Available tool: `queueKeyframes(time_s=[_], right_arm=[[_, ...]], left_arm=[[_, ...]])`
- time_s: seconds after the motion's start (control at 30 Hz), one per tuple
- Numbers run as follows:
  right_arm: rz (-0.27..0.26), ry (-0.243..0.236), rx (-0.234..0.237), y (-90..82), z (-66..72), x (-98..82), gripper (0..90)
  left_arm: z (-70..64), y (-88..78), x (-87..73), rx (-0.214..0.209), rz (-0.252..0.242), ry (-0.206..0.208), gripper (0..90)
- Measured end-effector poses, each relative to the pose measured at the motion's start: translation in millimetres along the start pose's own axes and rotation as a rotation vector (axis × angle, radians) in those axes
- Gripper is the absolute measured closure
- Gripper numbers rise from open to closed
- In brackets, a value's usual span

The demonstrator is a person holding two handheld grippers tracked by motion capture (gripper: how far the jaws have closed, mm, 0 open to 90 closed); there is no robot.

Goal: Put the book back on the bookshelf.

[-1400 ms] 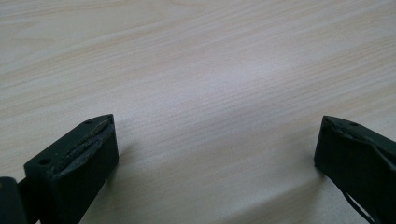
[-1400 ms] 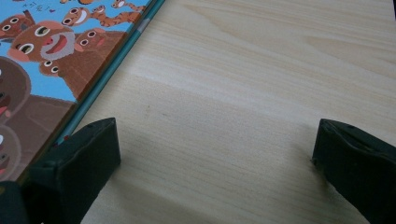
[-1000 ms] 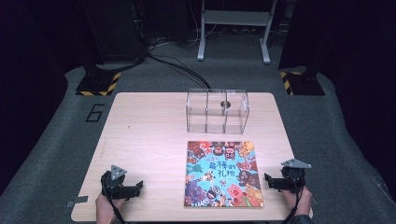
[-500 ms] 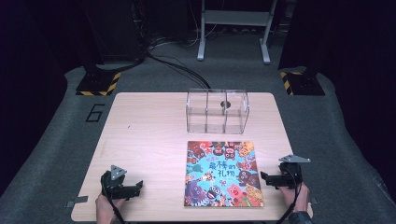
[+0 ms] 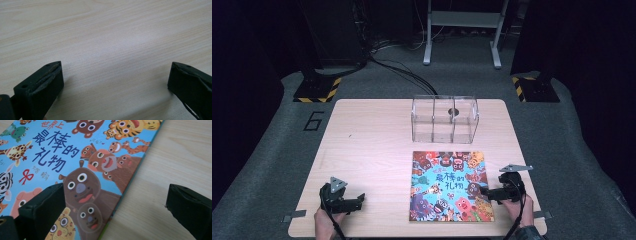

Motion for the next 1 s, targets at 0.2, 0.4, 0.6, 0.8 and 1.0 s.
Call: queueKeyframes(time_s=[0.2, 0.4, 0.6, 0.8, 1.0], right_arm=[[0.034, 0.008, 0.022, 9.3, 6.6, 5.7, 1.9], [0.069, 0.000, 0.039, 18.9, 10.0, 9.4, 7.5], [0.107, -0.051, -0.007, 25.6, 14.5, 12.0, 15.2], [0.105, -0.032, -0.011, 24.0, 13.6, 12.0, 20.1], [0.059, -0.053, -0.003, 25.0, 15.8, 11.6, 25.5]], left_arm=[[0.0, 0.0, 0.0, 0.004, -0.003, -0.001, 0.2], [-0.1, 0.0, 0.0, 0.004, -0.002, -0.001, 0.2], [-0.2, 0.0, 0.6, 0.001, 0.002, 0.008, 0.2], [-6.2, -0.3, 5.4, 0.063, 0.032, 0.061, 0.0], [-20.2, 4.4, 6.3, 0.027, 0.046, 0.040, 0.0]])
Point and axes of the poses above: each handheld gripper's, and its own axes: y roughly forward along the jaws, x roughly out of its top, z roughly to its left, the point moved 5 cm from there along y, roughly forward along the jaws, and after that the axes turned 14 degrees about -y, right-handed, at the moved point
